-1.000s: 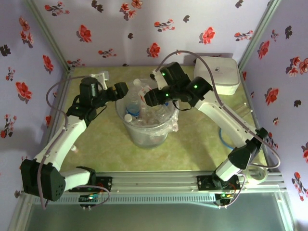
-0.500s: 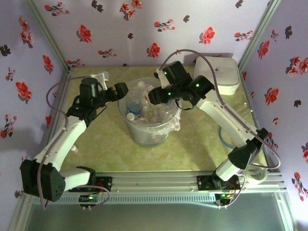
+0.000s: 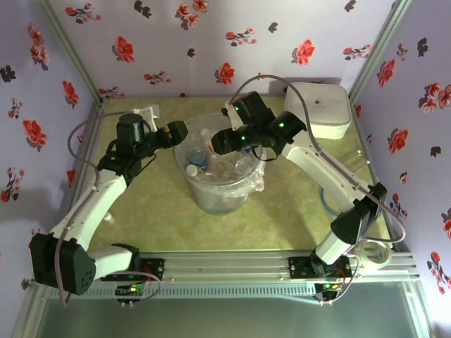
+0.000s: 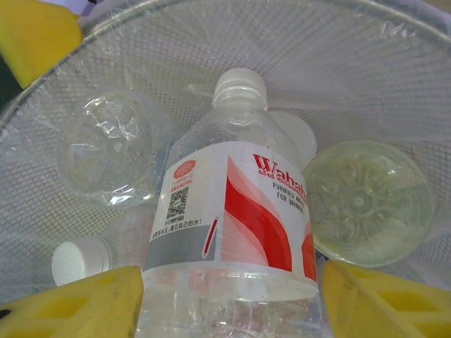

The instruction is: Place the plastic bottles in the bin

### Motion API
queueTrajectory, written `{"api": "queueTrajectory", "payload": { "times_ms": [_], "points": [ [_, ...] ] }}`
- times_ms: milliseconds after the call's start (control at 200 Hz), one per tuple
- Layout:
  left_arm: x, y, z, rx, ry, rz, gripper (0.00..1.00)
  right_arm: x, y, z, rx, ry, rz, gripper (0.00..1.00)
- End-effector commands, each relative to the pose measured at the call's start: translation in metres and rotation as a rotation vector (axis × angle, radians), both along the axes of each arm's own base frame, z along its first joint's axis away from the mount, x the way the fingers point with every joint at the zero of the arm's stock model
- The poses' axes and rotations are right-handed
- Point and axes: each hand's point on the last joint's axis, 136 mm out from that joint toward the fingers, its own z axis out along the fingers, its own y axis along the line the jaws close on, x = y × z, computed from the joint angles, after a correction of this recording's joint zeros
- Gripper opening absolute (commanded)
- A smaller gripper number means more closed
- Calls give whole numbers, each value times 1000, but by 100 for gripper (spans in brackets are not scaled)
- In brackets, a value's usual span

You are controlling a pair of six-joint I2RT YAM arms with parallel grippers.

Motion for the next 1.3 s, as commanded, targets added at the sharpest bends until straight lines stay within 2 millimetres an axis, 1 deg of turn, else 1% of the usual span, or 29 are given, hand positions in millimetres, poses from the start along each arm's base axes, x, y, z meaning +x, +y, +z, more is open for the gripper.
{"api": "queueTrajectory", "payload": {
  "times_ms": [0,135,190,250,285,385,460,480,540,555,615,625,710,785,800,835,840,870,875,925,1000,1020,1080,1125,1210,1270,1295],
  "points": [
    [3,-2,12,0,-28,-4,86,6,-17,17,-17,-44,-33,75],
    [4,-1,28,23,-68,-10,89,22,-40,56,46,-152,-107,87],
    [5,0,36,40,-88,-10,92,30,-55,69,61,-193,-153,90],
    [7,2,46,60,-112,-9,94,36,-72,80,82,-235,-205,95],
    [8,4,51,68,-124,-4,96,40,-81,84,95,-253,-233,99],
    [11,11,65,95,-157,13,100,50,-112,88,90,-285,-316,99],
    [13,22,70,133,-177,52,100,56,-140,82,36,-309,-393,99],
    [13,26,71,146,-181,67,100,58,-148,76,11,-309,-417,100],
    [14,41,70,184,-188,127,100,61,-173,68,-59,-354,-489,100],
    [14,45,69,195,-190,145,100,62,-179,63,-81,-362,-509,100],
    [16,66,61,252,-189,228,100,65,-203,48,-138,-392,-576,100],
    [16,70,58,262,-185,243,100,65,-206,47,-139,-398,-586,100],
    [17,102,34,353,-145,366,100,68,-235,19,-166,-388,-669,100],
    [16,128,10,396,-109,464,100,73,-258,-5,-184,-388,-743,100],
    [15,133,7,399,-108,483,100,74,-264,-14,-198,-389,-758,99],
    [14,142,-7,416,-97,517,100,79,-277,-27,-227,-412,-795,100],
    [14,143,-9,418,-96,521,100,78,-279,-32,-235,-406,-795,100],
    [13,149,-19,436,-96,545,100,82,-292,-48,-281,-425,-833,100],
    [12,151,-21,441,-94,548,100,83,-294,-49,-285,-431,-836,100],
    [9,160,-41,493,-80,580,100,84,-307,-79,-349,-424,-852,100],
    [2,177,-69,585,-42,640,100,83,-319,-117,-428,-402,-864,100],
    [0,182,-75,605,-31,661,100,82,-320,-128,-446,-396,-859,100],
    [-7,196,-93,658,4,722,100,81,-320,-151,-449,-408,-852,100],
    [-10,202,-105,683,16,744,100,80,-322,-163,-434,-441,-865,100],
    [-9,205,-127,700,19,742,100,75,-326,-180,-434,-472,-887,100],
    [-5,204,-134,729,10,724,100,72,-328,-190,-443,-475,-895,100],
    [-3,205,-137,735,6,725,100,73,-329,-189,-449,-486,-901,100]
  ]
}}
